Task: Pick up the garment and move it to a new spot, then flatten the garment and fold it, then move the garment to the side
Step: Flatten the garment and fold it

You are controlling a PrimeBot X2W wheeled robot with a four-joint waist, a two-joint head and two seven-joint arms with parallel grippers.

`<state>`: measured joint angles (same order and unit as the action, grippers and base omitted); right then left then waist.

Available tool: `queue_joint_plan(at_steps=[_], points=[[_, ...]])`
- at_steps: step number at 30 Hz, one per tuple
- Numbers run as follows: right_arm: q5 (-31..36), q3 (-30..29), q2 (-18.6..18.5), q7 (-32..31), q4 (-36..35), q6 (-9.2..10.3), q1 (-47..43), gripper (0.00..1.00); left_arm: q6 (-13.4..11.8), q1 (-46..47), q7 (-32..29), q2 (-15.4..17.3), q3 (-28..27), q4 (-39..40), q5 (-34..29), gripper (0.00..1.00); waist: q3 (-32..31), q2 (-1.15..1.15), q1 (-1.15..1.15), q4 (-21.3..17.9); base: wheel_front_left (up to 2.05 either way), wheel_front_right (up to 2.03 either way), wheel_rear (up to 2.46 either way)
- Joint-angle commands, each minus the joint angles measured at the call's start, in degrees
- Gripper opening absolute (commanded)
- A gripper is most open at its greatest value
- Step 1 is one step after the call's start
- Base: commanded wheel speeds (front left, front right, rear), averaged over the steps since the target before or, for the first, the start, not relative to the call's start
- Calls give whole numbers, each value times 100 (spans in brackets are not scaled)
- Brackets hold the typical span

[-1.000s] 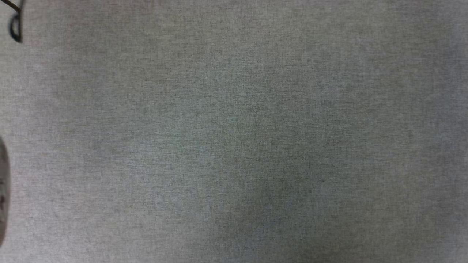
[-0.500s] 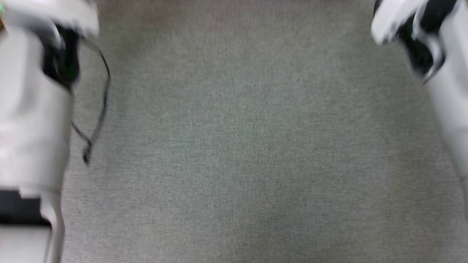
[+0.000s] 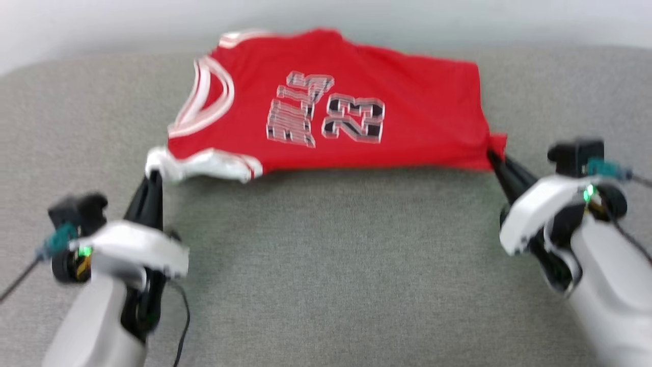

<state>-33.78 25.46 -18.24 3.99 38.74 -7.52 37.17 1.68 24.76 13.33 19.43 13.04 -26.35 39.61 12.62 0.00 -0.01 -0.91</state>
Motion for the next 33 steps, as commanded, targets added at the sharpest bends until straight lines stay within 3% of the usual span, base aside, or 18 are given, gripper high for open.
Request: queue_joint_plan(at_steps=[1, 9, 16, 20, 24, 28, 33], points=[[7, -80, -75, -15, -174, 6, -352, 0, -155, -417, -90, 85, -35, 338, 50, 0, -321, 0, 1, 19, 0, 0, 0], [275, -791, -129, -313, -1327, 8, -2010, 0, -1051, -2310, -646, 288, -226, 2353, 203, 0, -809, 0, 1, 98, 0, 0, 0], [783, -1861, 190, -1071, -2828, 8, -3423, 0, -1661, -3330, -1136, 491, -289, 3853, 147, 0, -929, 0, 1, 196, 0, 0, 0], [1041, -2238, 422, -1576, -3526, 8, -3921, 0, -1783, -3547, -1345, 550, -310, 4259, 233, 0, -927, 0, 1, 215, 0, 0, 0], [1298, -2528, 705, -2173, -4159, 8, -4211, 0, -1734, -3516, -1502, 606, -267, 4344, 316, 0, -824, 0, 1, 200, 0, 0, 0], [1431, -2592, 861, -2614, -4259, 7, -4038, 0, -1537, -3120, -1549, 587, -168, 3982, 368, 0, -630, 0, 1, 162, 0, 0, 0], [1480, -2485, 864, -2878, -3825, 6, -3541, 0, -1214, -2370, -1657, 591, 18, 3240, 360, 0, -288, 0, 1, 117, 0, 0, 0]])
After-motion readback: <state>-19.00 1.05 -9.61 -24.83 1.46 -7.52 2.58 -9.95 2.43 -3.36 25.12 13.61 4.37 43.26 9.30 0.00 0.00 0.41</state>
